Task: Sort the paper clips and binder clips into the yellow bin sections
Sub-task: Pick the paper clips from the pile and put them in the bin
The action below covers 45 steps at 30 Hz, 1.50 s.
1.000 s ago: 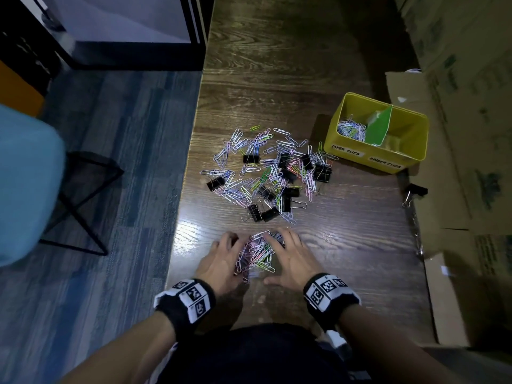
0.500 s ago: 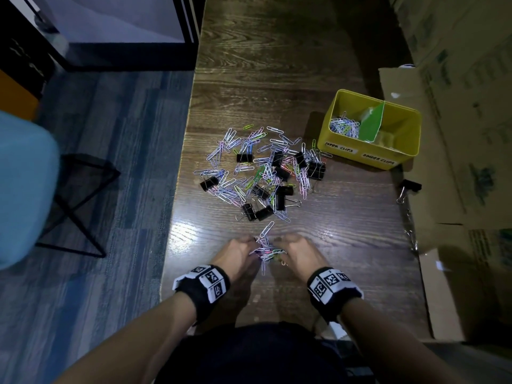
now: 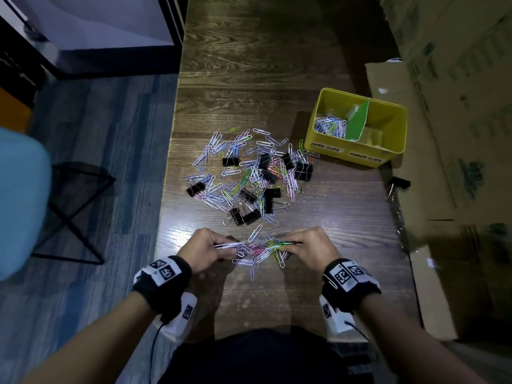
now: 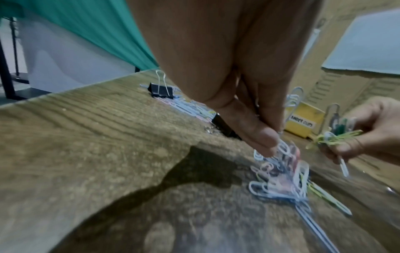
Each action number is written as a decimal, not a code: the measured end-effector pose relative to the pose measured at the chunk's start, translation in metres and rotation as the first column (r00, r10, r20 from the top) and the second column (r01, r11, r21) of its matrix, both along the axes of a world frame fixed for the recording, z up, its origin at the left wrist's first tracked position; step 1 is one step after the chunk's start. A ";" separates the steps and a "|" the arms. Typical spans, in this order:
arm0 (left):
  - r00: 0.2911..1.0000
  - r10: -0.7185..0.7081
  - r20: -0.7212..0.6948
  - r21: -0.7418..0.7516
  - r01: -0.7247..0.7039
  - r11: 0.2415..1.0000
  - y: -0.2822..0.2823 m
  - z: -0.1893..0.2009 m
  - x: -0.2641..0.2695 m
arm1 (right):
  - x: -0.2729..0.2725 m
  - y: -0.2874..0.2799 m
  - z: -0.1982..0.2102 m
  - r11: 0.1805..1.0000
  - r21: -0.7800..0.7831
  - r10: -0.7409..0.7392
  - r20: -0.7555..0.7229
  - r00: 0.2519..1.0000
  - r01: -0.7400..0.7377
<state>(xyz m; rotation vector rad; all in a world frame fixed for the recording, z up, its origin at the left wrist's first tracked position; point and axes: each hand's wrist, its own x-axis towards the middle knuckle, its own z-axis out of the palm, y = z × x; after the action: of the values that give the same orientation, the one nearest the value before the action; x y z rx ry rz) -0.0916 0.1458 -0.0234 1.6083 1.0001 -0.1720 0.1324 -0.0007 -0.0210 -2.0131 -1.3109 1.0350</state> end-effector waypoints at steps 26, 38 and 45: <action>0.952 -0.302 -0.046 0.500 0.284 0.818 0.101 0.091 0.343 | 0.193 0.091 0.131 0.729 0.383 -0.569 -0.121 0.813 0.567; 0.957 -0.250 0.147 0.601 0.115 0.791 0.090 0.077 0.286 | 0.221 0.159 0.076 0.943 -0.128 -0.234 0.405 0.884 0.308; 0.933 -0.357 0.047 0.472 0.295 0.831 0.054 0.068 0.171 | 0.186 0.137 0.090 0.989 0.015 -0.143 0.390 0.910 0.149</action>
<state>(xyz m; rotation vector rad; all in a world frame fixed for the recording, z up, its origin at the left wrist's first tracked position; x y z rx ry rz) 0.0795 0.1994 0.0444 2.1964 0.6790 -0.0574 0.3181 0.1364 0.0686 -2.3735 -1.3169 0.5931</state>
